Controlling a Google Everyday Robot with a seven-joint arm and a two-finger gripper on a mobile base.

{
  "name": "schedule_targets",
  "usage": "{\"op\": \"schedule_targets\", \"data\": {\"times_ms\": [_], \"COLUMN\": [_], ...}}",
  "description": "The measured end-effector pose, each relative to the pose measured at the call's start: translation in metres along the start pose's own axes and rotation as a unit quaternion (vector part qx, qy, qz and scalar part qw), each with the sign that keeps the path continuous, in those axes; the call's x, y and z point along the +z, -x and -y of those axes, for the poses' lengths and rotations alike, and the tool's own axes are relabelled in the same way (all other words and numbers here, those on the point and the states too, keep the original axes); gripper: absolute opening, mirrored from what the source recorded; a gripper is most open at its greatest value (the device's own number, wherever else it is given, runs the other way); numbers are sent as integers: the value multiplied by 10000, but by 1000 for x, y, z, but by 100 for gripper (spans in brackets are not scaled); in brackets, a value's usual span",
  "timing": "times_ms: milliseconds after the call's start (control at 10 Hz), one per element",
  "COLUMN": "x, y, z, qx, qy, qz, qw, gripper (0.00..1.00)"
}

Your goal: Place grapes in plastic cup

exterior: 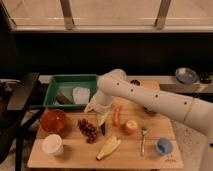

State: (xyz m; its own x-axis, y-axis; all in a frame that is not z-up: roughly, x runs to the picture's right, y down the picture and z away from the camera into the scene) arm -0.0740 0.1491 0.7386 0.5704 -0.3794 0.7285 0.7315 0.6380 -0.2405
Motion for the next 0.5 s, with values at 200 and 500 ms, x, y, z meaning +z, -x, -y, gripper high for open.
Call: {"op": "schedule_targets", "data": {"times_ms": [200,500], "x": [29,53], "y": [16,21], "z": [15,6], "qx": [-192,-246], "qy": [95,294], "qz": [279,459], "qw": [9994,9982], "gripper": [65,65]}}
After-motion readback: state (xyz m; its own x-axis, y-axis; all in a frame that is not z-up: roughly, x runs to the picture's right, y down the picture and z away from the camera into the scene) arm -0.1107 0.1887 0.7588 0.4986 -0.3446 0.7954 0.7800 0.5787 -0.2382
